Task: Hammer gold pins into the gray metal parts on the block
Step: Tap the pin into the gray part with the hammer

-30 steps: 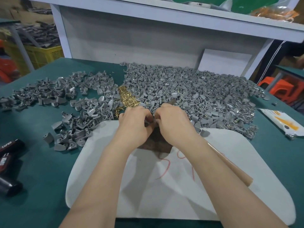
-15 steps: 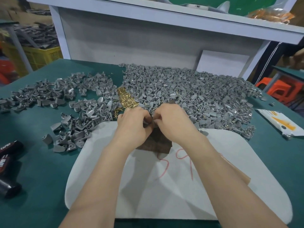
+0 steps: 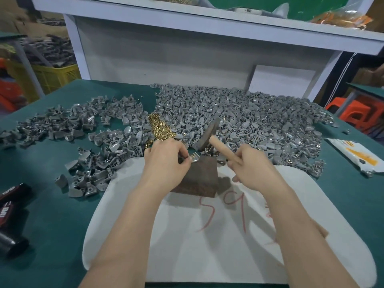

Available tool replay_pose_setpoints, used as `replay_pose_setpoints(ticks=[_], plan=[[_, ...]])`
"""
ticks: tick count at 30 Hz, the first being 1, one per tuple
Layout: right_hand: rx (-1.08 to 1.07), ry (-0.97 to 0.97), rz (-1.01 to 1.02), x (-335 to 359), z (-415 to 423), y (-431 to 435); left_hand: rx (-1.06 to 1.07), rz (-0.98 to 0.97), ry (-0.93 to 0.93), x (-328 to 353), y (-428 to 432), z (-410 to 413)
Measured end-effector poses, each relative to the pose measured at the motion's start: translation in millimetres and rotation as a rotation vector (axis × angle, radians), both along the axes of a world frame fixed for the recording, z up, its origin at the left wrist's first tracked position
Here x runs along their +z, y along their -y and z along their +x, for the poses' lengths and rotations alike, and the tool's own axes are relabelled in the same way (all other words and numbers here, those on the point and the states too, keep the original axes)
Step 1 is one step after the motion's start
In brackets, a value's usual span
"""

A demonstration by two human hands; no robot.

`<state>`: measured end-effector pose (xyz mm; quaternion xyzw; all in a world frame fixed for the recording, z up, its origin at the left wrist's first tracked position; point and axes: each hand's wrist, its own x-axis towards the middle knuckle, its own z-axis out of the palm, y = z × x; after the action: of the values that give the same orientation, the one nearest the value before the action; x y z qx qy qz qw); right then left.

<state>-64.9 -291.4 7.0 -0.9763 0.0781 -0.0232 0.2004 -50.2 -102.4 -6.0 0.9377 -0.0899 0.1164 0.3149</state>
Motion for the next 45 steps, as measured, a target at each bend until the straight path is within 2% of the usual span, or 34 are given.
replay_pose_setpoints(ticks=[4,6,9,11,14,15,17,20,22,24,26,29,30,33,34,36,39,42,43,45], plan=[[0.084,0.207,0.069,11,-19,2,0.018,0.013,-0.006,0,1,0],[0.116,0.351,0.033,16,-30,-1,0.023,0.016,-0.009,0,1,0],[0.165,0.566,0.116,18,-48,-9,0.015,-0.031,-0.002,-1,1,0],[0.243,0.576,0.077,18,-61,-14,0.009,-0.053,-0.006,-1,1,-1],[0.291,0.37,-0.057,16,-67,-14,0.01,-0.053,-0.018,-1,-1,0],[0.271,0.365,-0.112,17,-66,-13,0.012,-0.06,-0.019,-1,-1,0],[0.215,0.473,-0.128,21,-63,-11,0.006,-0.061,-0.018,-1,0,0],[0.23,0.648,-0.001,23,-66,-9,0.003,-0.06,-0.003,-3,1,1],[0.311,0.528,-0.01,19,-68,-13,0.007,-0.092,-0.013,-3,0,1],[0.295,0.384,-0.077,14,-69,-15,0.02,-0.087,-0.014,-2,-1,1],[0.23,0.428,-0.14,15,-64,-15,0.026,-0.065,-0.02,-3,-1,1],[0.225,0.636,0.042,16,-66,-13,0.026,-0.051,-0.008,-4,1,1],[0.266,0.608,0.055,16,-67,-15,0.027,-0.06,-0.014,-4,1,1],[0.319,0.284,0.017,11,-67,-11,0.038,-0.065,-0.028,-1,2,0],[0.274,0.247,-0.012,10,-61,-4,0.045,-0.053,-0.036,-1,1,0],[0.189,0.291,-0.045,8,-48,6,0.051,-0.034,-0.038,-1,1,0],[0.127,0.336,0.112,-5,-24,7,0.054,-0.027,-0.032,0,2,0],[0.051,0.181,0.379,-17,2,4,0.048,-0.045,-0.044,2,3,0],[0.016,0.126,0.402,-21,7,4,0.047,-0.052,-0.046,2,2,0],[-0.027,0.058,0.283,-25,13,4,0.05,-0.066,-0.034,1,1,0]])
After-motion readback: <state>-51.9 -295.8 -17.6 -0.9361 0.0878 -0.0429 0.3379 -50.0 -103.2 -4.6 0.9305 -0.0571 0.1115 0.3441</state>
